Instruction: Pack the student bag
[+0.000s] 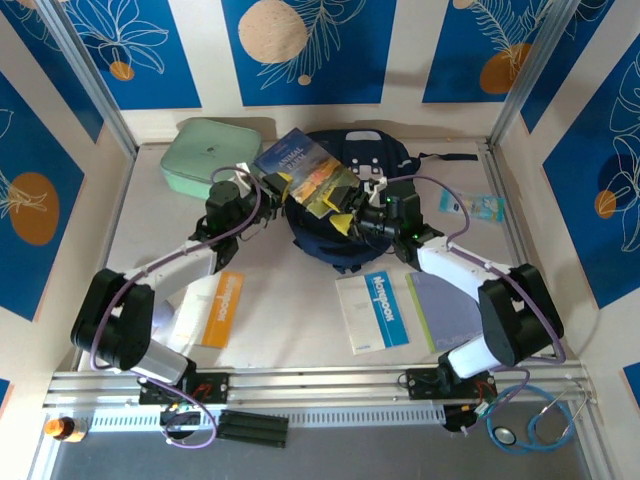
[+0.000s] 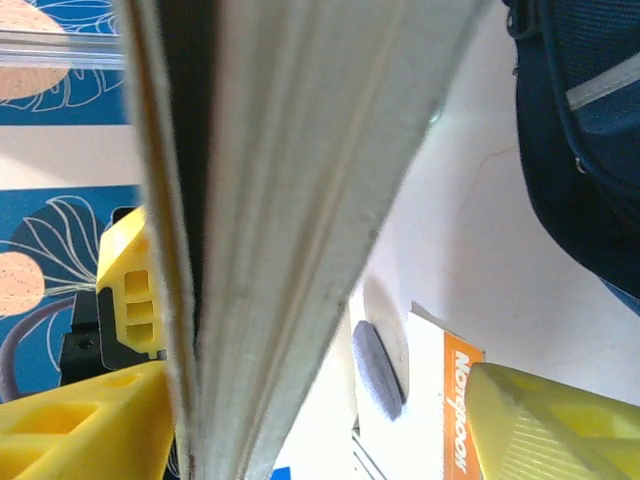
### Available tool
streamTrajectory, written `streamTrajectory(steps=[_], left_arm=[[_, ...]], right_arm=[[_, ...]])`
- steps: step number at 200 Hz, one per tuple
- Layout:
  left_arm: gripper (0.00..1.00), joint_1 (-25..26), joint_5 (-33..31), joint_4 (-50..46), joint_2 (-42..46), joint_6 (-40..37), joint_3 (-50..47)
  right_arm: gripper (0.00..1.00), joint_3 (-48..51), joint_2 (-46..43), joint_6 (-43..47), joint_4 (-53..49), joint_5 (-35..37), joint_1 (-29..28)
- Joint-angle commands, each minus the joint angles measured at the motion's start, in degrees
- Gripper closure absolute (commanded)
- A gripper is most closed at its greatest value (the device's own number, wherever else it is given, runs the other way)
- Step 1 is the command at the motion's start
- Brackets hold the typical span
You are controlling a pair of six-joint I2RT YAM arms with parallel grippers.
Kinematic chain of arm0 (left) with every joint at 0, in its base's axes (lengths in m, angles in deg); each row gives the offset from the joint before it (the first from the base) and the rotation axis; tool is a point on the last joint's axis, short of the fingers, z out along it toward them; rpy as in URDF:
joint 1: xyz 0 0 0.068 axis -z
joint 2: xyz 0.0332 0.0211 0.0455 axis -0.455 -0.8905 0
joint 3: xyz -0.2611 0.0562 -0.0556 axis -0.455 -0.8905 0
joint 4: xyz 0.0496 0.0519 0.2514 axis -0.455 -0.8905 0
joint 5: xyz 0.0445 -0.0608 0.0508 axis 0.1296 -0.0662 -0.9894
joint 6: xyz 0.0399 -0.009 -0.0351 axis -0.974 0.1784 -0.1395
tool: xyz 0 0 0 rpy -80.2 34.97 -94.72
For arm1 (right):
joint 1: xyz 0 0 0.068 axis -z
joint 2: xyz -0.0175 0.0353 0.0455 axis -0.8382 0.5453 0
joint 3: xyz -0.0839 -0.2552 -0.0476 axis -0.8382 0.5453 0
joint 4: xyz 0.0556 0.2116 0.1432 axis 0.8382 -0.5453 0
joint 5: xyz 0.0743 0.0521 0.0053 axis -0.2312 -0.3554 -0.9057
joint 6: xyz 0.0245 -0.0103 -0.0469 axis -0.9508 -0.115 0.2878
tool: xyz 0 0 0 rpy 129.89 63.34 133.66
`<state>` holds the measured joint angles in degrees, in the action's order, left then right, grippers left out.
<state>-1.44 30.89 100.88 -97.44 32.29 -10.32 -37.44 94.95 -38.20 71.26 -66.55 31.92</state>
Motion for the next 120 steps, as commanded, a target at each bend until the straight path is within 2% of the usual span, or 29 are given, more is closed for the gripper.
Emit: streamTrajectory(steps=[1, 33, 54, 80, 87, 120], left_arm=[[1.00, 0.70, 2.58, 7.09, 0.75, 1.91, 3.39], [1.00, 0.75, 2.77, 5.20, 2.20, 2.12, 1.55], [1.00, 0.74, 2.81, 6.20, 2.66, 1.49, 0.25], [1.00, 0.73, 3.82, 6.00, 2.23, 0.79, -0.52], [1.00, 0.68, 3.64, 6.02, 2.30, 0.77, -1.09], [1.00, 0.39, 4.10, 2.96, 2.65, -1.37, -2.67]], right_arm=[[0.28, -1.10, 0.93, -1.20, 6.07, -1.77, 0.16], [0.32, -2.53, 1.56, -0.03, 6.28, -1.93, 0.16], [0.39, -2.49, 1.65, 0.02, 7.09, -1.35, 0.50], [0.59, -2.68, 1.56, 1.24, 9.13, -1.95, 0.69], [0.67, -3.22, 1.43, 2.18, 8.36, -2.63, 0.77], [0.87, -2.22, -0.89, 5.58, 4.09, -1.99, 0.93]])
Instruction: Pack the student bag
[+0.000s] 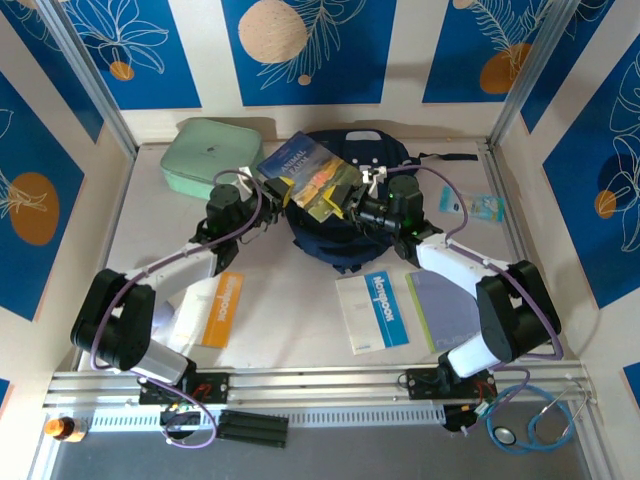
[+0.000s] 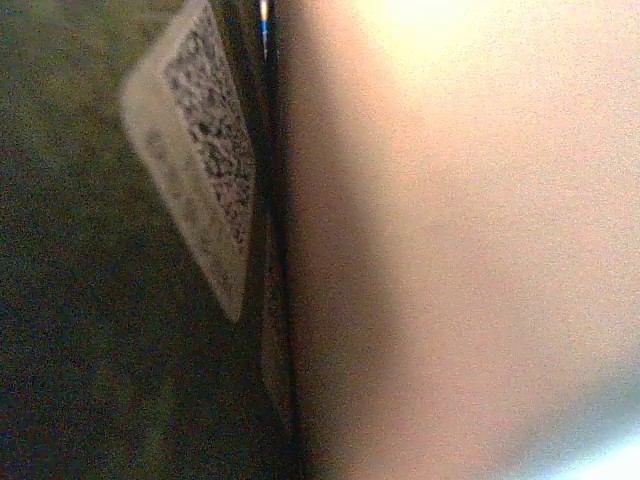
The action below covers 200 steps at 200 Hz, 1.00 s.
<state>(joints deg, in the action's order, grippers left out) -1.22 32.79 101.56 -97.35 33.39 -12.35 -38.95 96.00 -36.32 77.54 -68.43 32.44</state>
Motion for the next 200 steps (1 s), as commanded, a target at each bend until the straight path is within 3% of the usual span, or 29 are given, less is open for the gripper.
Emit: streamTrajectory(steps=[1, 16, 35, 47, 67, 86, 120, 162, 200], left_arm=[[1.00, 0.17, 2.28, 1.99, 2.56, -2.69, -0.64], [0.97, -0.24, 3.50, -2.73, 2.65, -9.36, -0.03], [0.82, -0.31, 3.37, -18.07, 2.60, -22.66, 3.27], [0.66, -0.05, 2.58, -27.17, 1.65, -30.41, 6.53], [0.44, 0.51, 1.49, -35.24, -1.28, -40.66, 10.86], [0.35, 1.53, 0.88, -40.13, -5.69, -46.93, 15.96], [0.33, 3.70, 2.57, -45.80, -16.52, -54.62, 27.43], [0.37, 4.11, 2.53, -52.68, -30.81, -56.38, 41.57], [0.42, 4.76, 0.51, -54.45, -35.51, -53.29, 41.10]], right_arm=[[0.88, -0.70, -2.03, 3.86, -2.36, -0.01, 0.42], [1.00, 0.33, -4.32, 6.61, -5.80, 1.48, 1.03], [1.00, 0.99, -7.99, 10.91, -12.65, 3.37, 2.49], [1.00, 0.57, -10.56, 14.11, -18.65, 4.27, 3.88], [1.00, -0.16, -14.72, 19.48, -27.14, 5.94, 6.80], [1.00, -0.32, -17.19, 22.71, -32.79, 6.88, 9.91], [1.00, -1.28, -20.13, 26.01, -43.57, 11.22, 14.39], [1.00, -1.59, -20.92, 28.30, -52.95, 16.35, 17.55], [1.00, -3.57, -17.58, 32.42, -58.79, 22.07, 17.80]])
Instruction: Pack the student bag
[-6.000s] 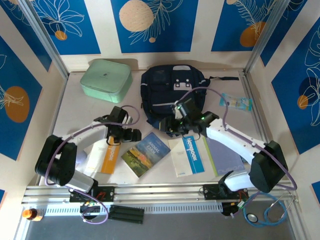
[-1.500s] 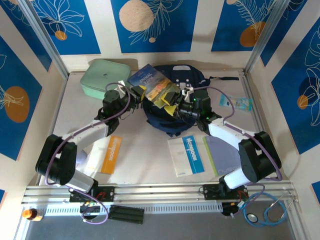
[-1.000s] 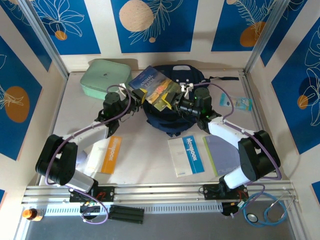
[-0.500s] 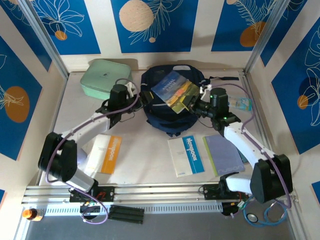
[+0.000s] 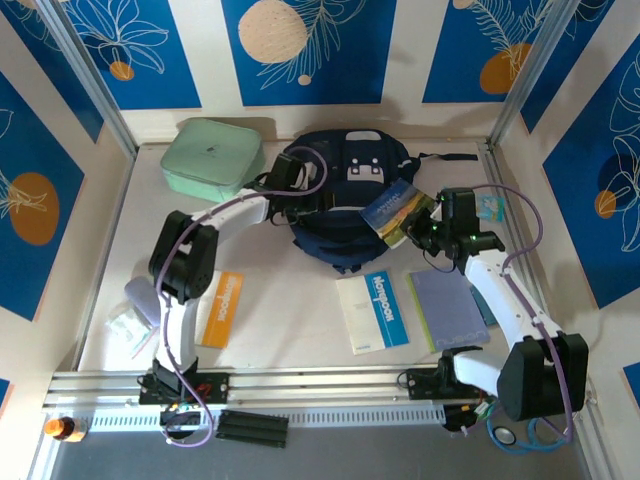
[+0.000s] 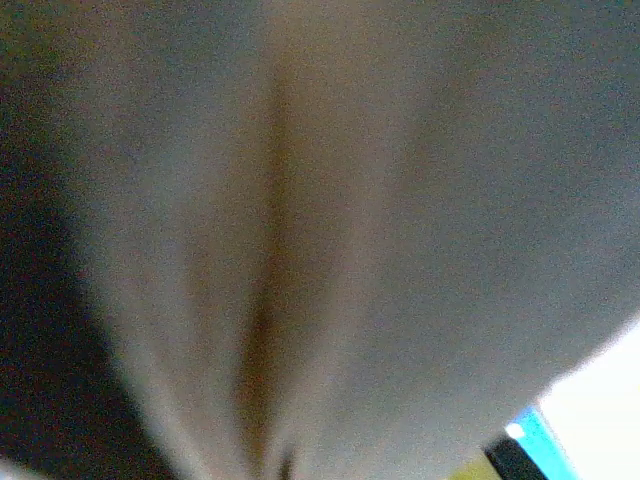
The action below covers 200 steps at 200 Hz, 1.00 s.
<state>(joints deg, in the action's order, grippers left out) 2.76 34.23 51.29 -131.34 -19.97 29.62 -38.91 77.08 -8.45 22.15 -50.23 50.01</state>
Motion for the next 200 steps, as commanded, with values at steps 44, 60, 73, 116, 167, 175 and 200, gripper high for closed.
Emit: streamTrajectory(steps=[44, 60, 73, 116, 167, 175, 200], left_arm=[[0.43, 4.19, -0.94, -2.02, 2.19, 0.94, -12.26], [0.43, 5.49, -0.64, -0.22, 4.26, 1.29, -16.55], [0.43, 6.46, -1.01, -0.03, 6.01, 1.03, -18.55], [0.41, 9.05, -4.51, -10.35, 8.05, -9.08, -11.52], [0.32, 10.25, -4.57, -22.51, 2.88, -28.70, 3.55], [0.30, 10.59, -4.18, -23.86, 1.70, -31.36, 5.56], [0.24, 11.55, -4.07, -25.38, -1.59, -37.36, 10.56]], right_arm=[[1.00, -3.99, 4.66, 5.51, -2.73, 2.02, 0.40], [1.00, -3.99, 4.76, 5.51, -2.26, 1.43, 0.45], [1.00, -4.06, 4.52, 5.51, -2.17, 0.87, 0.61], [1.00, -5.08, 1.88, 5.51, -2.91, -1.43, 2.07], [1.00, -5.52, -3.69, 6.40, -5.88, 1.66, 5.80], [1.00, -5.32, -4.09, 6.35, -6.26, 1.54, 6.46], [1.00, -4.39, -4.83, 5.05, -6.05, -2.60, 9.23]])
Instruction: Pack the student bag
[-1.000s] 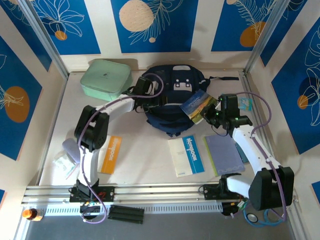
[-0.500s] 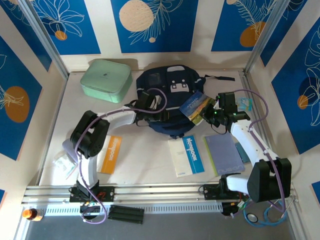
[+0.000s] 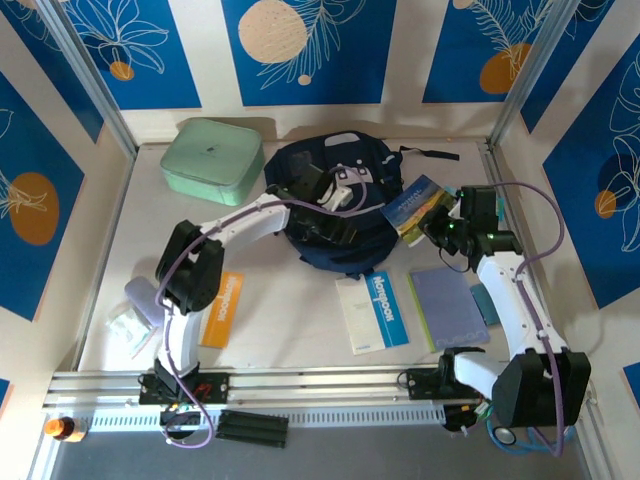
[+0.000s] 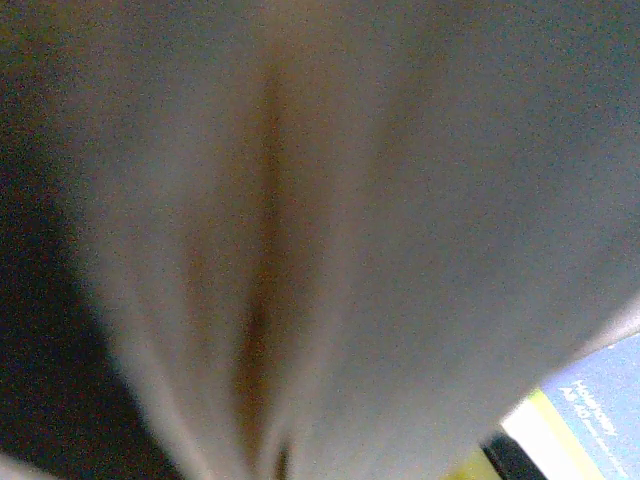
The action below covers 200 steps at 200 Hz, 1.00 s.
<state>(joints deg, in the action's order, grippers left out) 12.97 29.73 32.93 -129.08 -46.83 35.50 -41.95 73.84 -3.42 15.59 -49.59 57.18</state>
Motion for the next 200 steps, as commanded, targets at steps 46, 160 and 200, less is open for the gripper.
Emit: streamTrajectory(steps=[46, 160, 200], left_arm=[[0.33, 1.67, -4.15, -10.16, -10.54, -9.91, 12.38], [0.79, 2.15, -12.56, -10.57, -12.00, -5.67, 16.33], [0.93, 2.11, -11.36, -9.56, -8.83, -6.02, 15.89]], right_arm=[[1.00, -0.11, -3.32, -1.08, 0.75, -5.32, 4.75], [1.00, 1.24, -3.68, -3.56, 2.65, -6.93, 5.83], [1.00, 0.51, -4.55, -2.78, 1.70, -7.28, 6.25]])
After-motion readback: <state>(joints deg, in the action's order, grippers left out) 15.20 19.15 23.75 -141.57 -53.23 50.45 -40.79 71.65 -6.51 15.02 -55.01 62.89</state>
